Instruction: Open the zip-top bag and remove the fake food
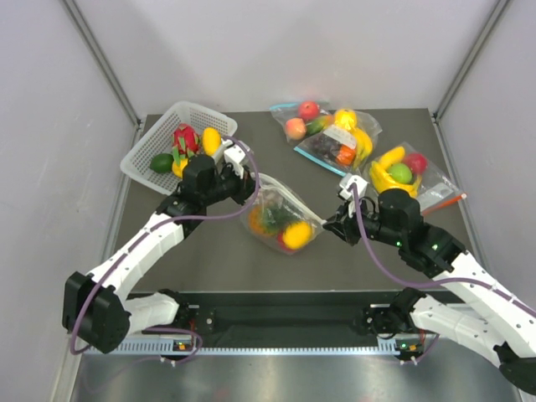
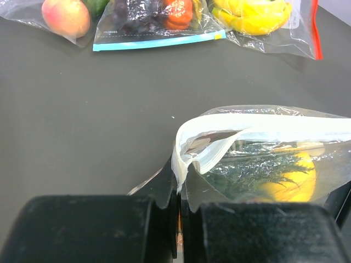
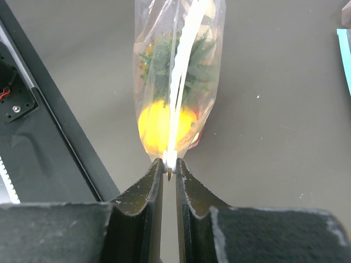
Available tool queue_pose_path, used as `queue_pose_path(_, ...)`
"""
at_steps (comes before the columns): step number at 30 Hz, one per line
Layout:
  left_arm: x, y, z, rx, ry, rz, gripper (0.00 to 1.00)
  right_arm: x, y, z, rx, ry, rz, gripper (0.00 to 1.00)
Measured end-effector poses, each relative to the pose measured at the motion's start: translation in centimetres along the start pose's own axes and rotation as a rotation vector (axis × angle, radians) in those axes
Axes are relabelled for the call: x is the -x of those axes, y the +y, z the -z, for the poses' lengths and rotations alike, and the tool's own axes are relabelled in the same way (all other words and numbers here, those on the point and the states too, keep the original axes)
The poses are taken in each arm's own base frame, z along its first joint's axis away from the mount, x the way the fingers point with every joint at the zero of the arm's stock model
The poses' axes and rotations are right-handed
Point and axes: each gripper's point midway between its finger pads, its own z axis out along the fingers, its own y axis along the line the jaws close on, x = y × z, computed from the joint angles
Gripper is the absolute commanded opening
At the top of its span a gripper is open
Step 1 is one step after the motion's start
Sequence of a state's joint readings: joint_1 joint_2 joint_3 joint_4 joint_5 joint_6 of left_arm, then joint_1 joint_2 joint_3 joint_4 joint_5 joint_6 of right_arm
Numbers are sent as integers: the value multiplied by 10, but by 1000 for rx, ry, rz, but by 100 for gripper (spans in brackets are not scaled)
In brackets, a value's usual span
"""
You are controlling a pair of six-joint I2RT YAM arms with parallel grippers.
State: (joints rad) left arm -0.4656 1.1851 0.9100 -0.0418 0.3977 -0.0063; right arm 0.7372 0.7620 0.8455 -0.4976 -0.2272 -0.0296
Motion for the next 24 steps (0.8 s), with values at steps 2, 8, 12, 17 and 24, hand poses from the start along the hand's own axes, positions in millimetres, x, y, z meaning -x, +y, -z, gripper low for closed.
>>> queue_pose_path(2,0,-1,2,1,-4,-2,0,0,0,1,-1,3,-1,0)
queue_pose_path(8,-2,-10,9,-48,-37,-28,0,7,2,6,3,8,-10,52)
queue_pose_path(12,-5,-28,14,-157,-65,-42,0,27,1,7,0,-20,-8,63)
queue_pose_path(17,-5,-57,21,-330,-75,-56,0,61,-2,-7,1,-77,3,64)
queue_pose_path(24,-5,-76,28,-441,-82,-67,0,80,-7,-55,39,-80,4,54)
